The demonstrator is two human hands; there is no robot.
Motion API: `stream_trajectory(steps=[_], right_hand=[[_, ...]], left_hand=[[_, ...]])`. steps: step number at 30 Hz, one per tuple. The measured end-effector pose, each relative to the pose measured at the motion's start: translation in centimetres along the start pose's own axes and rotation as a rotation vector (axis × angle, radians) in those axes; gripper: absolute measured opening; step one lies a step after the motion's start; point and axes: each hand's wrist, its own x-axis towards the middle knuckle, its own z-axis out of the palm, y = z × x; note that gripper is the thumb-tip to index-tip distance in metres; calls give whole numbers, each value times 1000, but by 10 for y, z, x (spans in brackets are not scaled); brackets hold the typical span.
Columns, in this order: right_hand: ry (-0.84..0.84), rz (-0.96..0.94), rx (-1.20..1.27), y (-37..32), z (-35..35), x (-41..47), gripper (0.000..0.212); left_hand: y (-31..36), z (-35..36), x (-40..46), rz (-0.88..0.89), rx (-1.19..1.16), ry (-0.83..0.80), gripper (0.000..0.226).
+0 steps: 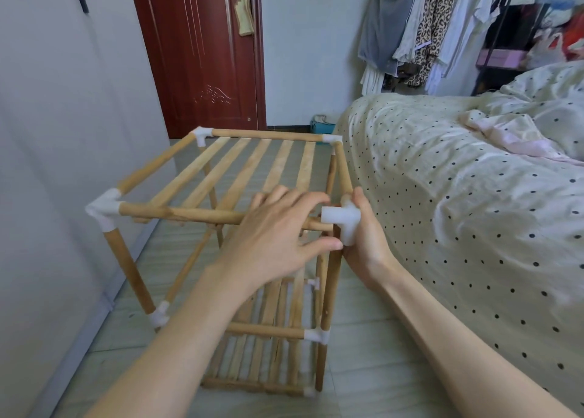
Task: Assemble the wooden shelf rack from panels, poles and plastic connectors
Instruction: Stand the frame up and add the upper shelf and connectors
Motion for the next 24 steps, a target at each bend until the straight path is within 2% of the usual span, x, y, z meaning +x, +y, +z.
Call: stream_trajectory(steps=[4, 8, 14, 20, 22, 24], right_hand=[[-65, 34, 150, 6, 1, -5, 74], [-142, 23, 127, 12, -1, -12, 65], [-114, 7, 147, 10, 2, -18, 46], [-89, 12, 74, 9, 4, -26, 45], [-82, 0, 84, 8, 1, -27, 45], [-78, -1, 83, 7, -2, -27, 45]], left_hand=[[9, 7, 6, -35, -42, 19, 36], [4, 4, 11, -37, -141, 1, 17], [0, -1, 13, -61, -186, 1, 14], [-9, -11, 18, -151, -160, 104, 15], [-20, -22, 18, -193, -241, 162, 21], [-23, -28, 17, -167, -309, 125, 23]])
